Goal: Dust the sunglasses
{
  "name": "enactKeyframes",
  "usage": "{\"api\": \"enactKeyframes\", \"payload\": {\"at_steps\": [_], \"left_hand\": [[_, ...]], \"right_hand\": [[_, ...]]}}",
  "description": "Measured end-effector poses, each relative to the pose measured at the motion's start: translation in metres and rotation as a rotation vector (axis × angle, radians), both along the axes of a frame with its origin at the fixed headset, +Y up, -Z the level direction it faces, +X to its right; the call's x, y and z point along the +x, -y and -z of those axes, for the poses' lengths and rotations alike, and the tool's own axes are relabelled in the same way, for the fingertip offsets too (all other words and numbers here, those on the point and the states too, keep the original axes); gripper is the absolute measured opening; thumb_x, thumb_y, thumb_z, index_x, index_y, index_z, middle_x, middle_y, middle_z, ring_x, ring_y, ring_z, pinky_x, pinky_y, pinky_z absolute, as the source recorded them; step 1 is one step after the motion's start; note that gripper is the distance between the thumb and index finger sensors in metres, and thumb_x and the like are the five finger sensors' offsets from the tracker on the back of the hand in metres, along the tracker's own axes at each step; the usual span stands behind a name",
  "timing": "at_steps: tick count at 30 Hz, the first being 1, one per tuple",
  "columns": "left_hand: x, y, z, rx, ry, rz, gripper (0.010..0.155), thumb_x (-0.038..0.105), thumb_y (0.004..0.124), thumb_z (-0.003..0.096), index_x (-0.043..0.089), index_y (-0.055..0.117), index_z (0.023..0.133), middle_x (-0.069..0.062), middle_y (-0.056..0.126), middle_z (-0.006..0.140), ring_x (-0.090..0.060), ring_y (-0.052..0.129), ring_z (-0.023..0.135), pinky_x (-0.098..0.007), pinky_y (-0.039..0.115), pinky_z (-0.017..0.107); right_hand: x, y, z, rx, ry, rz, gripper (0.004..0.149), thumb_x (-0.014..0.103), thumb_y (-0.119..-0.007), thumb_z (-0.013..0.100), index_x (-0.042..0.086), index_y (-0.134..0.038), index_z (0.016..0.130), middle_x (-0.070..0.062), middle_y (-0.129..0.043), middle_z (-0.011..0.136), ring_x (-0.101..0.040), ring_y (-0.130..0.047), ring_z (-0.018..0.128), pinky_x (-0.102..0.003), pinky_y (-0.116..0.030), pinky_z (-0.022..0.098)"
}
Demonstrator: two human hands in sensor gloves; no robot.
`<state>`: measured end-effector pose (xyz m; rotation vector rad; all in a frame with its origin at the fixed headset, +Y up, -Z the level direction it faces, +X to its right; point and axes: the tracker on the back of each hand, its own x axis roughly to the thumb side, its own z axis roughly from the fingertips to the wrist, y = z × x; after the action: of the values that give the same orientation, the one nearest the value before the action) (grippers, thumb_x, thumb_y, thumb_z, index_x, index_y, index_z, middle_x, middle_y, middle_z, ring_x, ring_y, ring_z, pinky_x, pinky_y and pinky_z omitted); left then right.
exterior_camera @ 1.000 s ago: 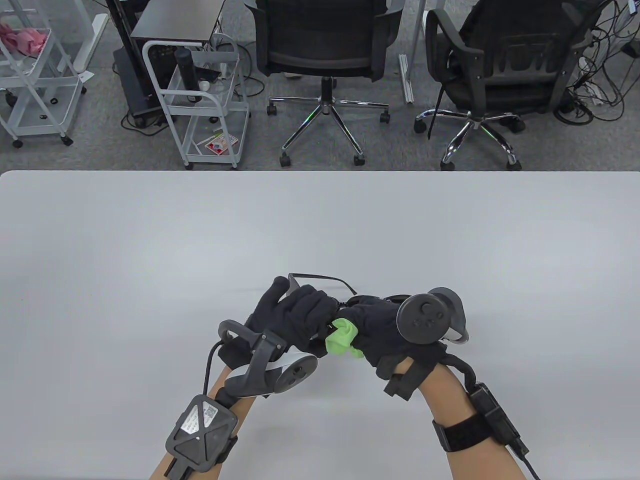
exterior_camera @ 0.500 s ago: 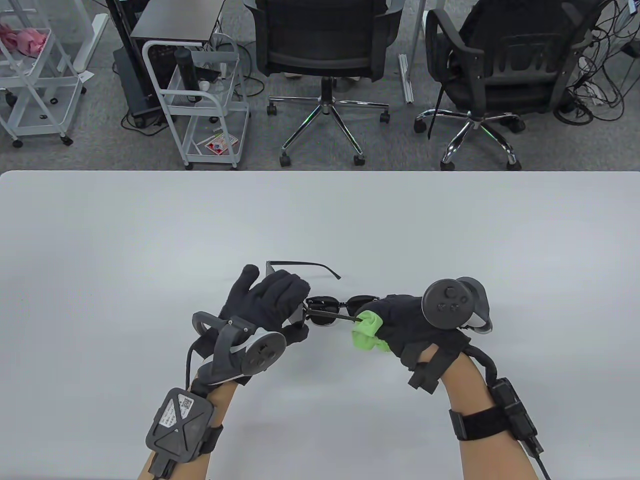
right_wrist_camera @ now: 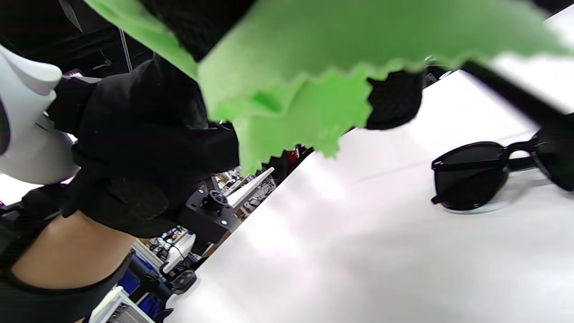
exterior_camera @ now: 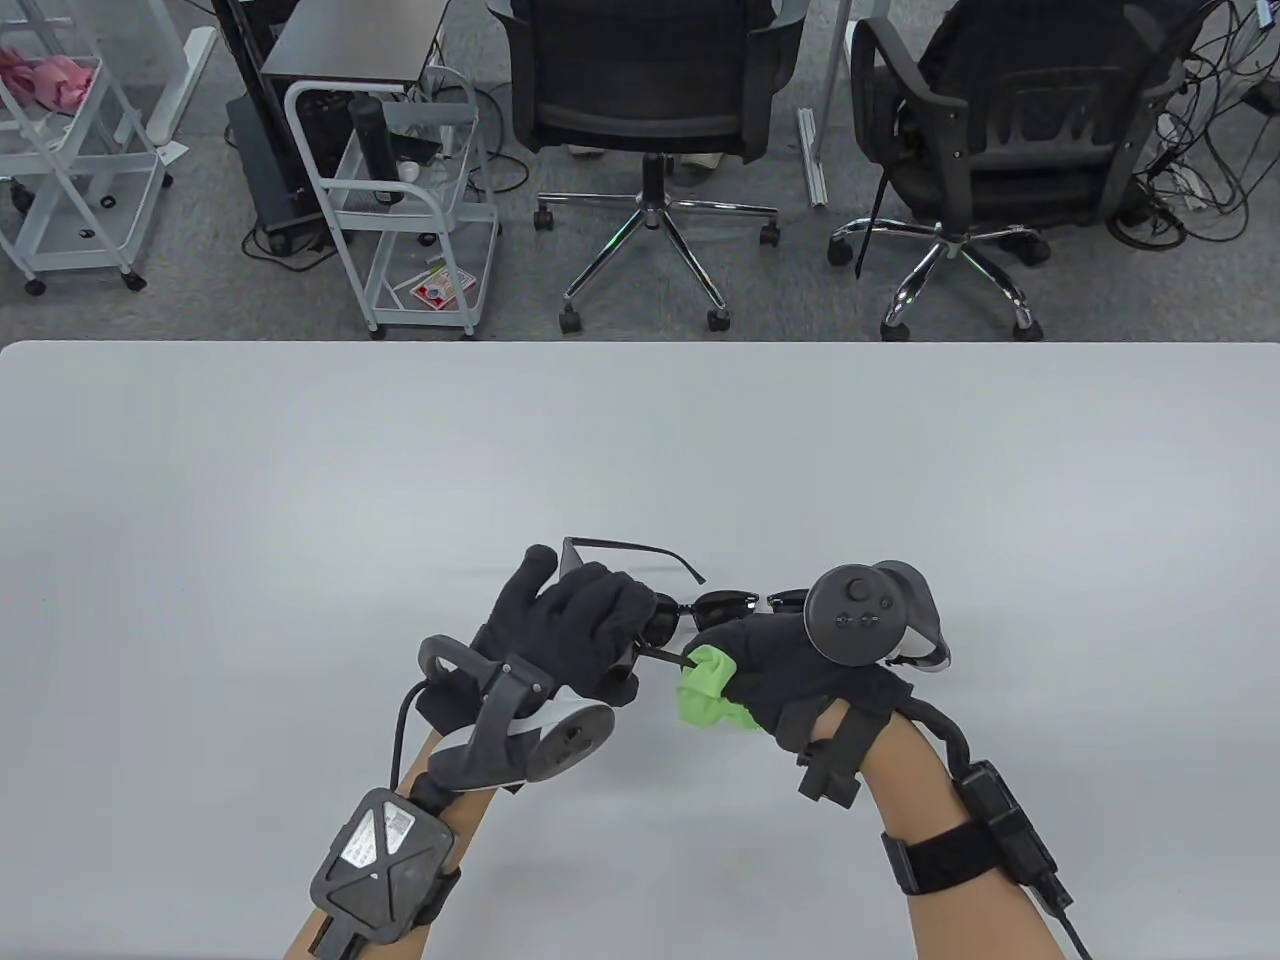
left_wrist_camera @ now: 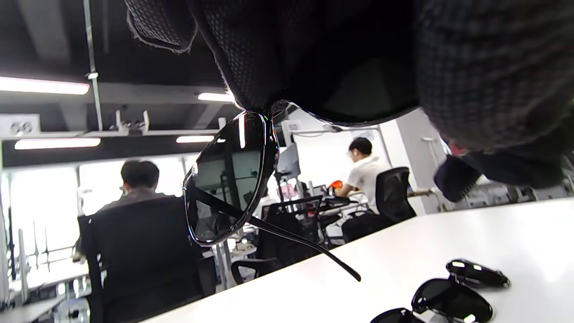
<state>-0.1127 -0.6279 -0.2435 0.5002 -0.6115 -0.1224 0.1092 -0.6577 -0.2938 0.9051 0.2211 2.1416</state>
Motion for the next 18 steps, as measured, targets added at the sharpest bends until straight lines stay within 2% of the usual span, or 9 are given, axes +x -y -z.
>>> {"api": "enactKeyframes", "payload": {"at_steps": [3,5,7,10,13,16,18], "left_hand": [[0.013,0.007,-0.005,-0.035,0.048,-0.005,0.089,0.068,0.094,0.0167,0.041,0.066,0.097,0.017,0.084,0.098,-0.01,0.096,0.094,-0.05,0.064,0.08],[0.018,0.009,-0.008,-0.002,0.038,0.035,0.089,0.068,0.095,0.0161,0.04,0.067,0.096,0.016,0.085,0.098,-0.011,0.097,0.092,-0.048,0.066,0.08],[0.015,0.007,-0.005,-0.019,0.042,-0.009,0.089,0.07,0.094,0.0165,0.041,0.067,0.097,0.017,0.085,0.098,-0.01,0.098,0.092,-0.047,0.066,0.08],[0.01,0.002,-0.002,-0.048,0.031,-0.064,0.089,0.071,0.094,0.0158,0.045,0.068,0.096,0.02,0.085,0.098,-0.007,0.097,0.093,-0.046,0.067,0.08],[0.004,0.0,0.003,-0.026,-0.006,-0.048,0.088,0.072,0.094,0.0154,0.047,0.067,0.095,0.022,0.083,0.098,-0.005,0.096,0.094,-0.045,0.067,0.08],[-0.01,0.001,0.011,-0.065,-0.042,-0.094,0.088,0.072,0.094,0.0158,0.046,0.066,0.096,0.022,0.083,0.098,-0.005,0.095,0.095,-0.046,0.066,0.08],[-0.019,0.0,0.015,-0.081,-0.067,-0.127,0.088,0.072,0.094,0.0163,0.046,0.066,0.096,0.022,0.082,0.099,-0.005,0.095,0.095,-0.046,0.066,0.08]], "right_hand": [[-0.006,-0.001,-0.002,-0.058,-0.04,0.106,0.045,0.034,-0.079,0.045,0.007,-0.09,0.078,-0.013,-0.1,0.064,-0.037,-0.099,0.056,-0.069,-0.065,0.058],[-0.009,-0.004,-0.006,-0.064,-0.037,0.077,0.045,0.031,-0.08,0.043,0.004,-0.091,0.077,-0.015,-0.1,0.062,-0.039,-0.098,0.054,-0.07,-0.064,0.057],[-0.006,-0.007,-0.003,0.014,-0.042,0.029,0.045,0.035,-0.078,0.045,0.009,-0.09,0.078,-0.009,-0.101,0.063,-0.032,-0.1,0.055,-0.067,-0.067,0.058],[-0.002,-0.009,-0.001,0.0,-0.025,0.092,0.045,0.034,-0.079,0.044,0.007,-0.091,0.077,-0.012,-0.101,0.06,-0.034,-0.099,0.052,-0.067,-0.066,0.058],[0.004,-0.009,0.002,0.031,0.004,0.019,0.045,0.034,-0.079,0.043,0.007,-0.091,0.077,-0.011,-0.101,0.059,-0.033,-0.1,0.052,-0.067,-0.066,0.058],[0.021,-0.005,0.007,0.04,0.058,-0.061,0.045,0.035,-0.079,0.043,0.008,-0.091,0.077,-0.01,-0.102,0.058,-0.032,-0.1,0.051,-0.066,-0.067,0.058],[0.032,-0.001,0.01,0.009,0.088,-0.03,0.044,0.034,-0.079,0.043,0.007,-0.092,0.076,-0.01,-0.102,0.058,-0.032,-0.1,0.05,-0.066,-0.067,0.058]]}}
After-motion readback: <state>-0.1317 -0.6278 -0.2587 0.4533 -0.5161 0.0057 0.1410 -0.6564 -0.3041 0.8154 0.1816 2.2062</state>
